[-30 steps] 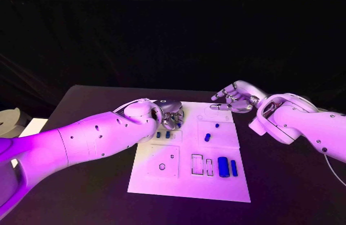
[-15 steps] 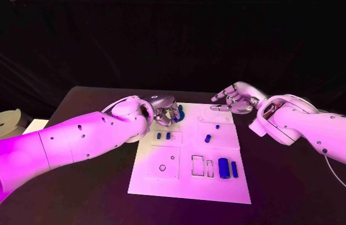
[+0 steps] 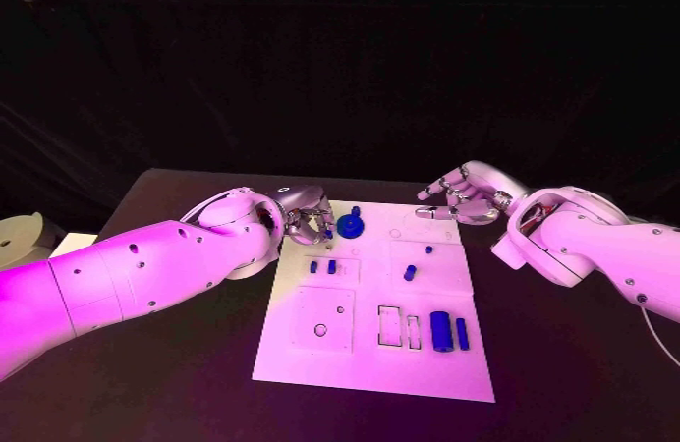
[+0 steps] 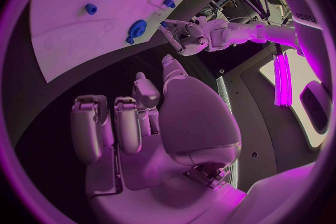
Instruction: Assemble the parts on the task board
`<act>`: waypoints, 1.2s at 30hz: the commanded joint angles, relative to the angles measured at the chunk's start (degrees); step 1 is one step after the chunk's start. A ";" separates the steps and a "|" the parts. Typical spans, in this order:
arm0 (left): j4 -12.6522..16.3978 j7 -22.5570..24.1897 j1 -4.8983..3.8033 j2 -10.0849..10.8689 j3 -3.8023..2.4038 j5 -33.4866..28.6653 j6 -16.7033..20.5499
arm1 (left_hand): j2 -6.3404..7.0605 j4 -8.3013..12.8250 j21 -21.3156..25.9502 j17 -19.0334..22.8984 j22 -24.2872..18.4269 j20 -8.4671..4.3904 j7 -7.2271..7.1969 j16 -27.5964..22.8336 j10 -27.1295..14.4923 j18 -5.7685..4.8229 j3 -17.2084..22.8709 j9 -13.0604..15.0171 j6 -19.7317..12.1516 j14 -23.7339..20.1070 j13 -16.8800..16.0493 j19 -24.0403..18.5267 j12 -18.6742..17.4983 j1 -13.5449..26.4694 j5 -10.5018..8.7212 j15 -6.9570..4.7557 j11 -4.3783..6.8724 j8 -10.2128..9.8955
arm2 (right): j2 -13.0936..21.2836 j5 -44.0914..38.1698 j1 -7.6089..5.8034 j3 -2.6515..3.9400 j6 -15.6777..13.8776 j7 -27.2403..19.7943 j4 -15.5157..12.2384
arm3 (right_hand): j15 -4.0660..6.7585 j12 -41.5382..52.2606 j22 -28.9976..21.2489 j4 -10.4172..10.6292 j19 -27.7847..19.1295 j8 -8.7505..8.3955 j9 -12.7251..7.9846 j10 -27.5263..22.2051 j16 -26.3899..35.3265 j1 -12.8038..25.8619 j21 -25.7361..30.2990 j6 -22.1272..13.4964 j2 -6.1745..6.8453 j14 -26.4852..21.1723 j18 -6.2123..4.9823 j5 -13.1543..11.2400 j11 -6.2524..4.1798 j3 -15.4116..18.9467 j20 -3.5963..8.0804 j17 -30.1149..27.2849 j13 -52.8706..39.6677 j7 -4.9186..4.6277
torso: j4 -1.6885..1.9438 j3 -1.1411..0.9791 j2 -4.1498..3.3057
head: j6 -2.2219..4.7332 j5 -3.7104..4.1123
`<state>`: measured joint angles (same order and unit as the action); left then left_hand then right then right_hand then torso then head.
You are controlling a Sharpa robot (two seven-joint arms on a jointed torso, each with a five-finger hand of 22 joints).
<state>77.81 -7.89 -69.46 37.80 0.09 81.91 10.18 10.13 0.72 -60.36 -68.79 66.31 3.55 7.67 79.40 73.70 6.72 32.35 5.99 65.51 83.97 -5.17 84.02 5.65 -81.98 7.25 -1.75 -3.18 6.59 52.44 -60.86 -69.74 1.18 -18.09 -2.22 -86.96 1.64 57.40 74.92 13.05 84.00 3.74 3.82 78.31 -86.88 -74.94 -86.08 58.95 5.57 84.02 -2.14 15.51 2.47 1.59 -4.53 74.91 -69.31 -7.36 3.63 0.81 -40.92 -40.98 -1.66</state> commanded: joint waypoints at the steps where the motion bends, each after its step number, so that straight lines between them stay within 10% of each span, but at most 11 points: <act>1: -0.09 -0.63 -0.02 0.11 0.00 -1.11 -1.63 | -0.05 0.10 -0.45 0.04 0.14 0.10 -0.10 0.41 0.26 -0.96 -0.13 0.08 0.57 2.34 -0.10 1.54 -0.28 0.70 0.09 0.10 -0.08 -0.30 | -0.04 -0.21 0.04 0.00 0.60 -0.42 -0.04 | -0.01 -0.19 6.75 0.02 1.35 0.19 0.09 -0.45 0.23 -0.09 0.35 0.40 -0.55 4.66 0.21 0.36 -0.01 0.44 -0.02 9.02 -0.02 -0.02 | -0.12 0.00 -0.05 | -0.03 -0.15; 36: -2.30 -2.02 1.00 -1.58 0.37 -1.73 -5.99 | 0.03 0.22 -0.92 0.36 0.67 0.06 -0.41 0.42 0.87 -0.99 -1.02 0.16 1.03 2.27 -0.36 1.48 -0.55 1.86 -0.20 -0.09 0.20 -0.47 | -0.04 -0.21 0.04 0.00 0.68 -0.46 -0.10 | 0.00 -0.17 6.75 0.03 1.36 0.20 0.09 -0.45 0.24 -0.12 0.35 0.42 -0.58 4.66 0.21 0.38 -0.01 0.49 -0.02 9.00 -0.03 -0.01 | -0.09 -0.05 -0.02 | -0.49 -0.13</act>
<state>75.55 -9.35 -68.66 36.36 0.33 80.22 6.47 10.27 1.03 -61.04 -68.39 66.94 3.56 7.35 79.61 74.33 6.72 31.67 6.18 66.24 83.98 -5.47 84.02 5.30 -80.63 7.25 -1.74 -2.96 6.37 52.43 -60.86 -69.74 1.17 -18.08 -2.25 -86.98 1.64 57.40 74.90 13.19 84.00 3.74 3.86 78.31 -86.88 -74.94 -86.08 58.95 5.57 84.02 -2.14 15.51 2.47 1.73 -4.52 74.94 -69.31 -7.35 3.50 0.76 -40.97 -41.47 -1.81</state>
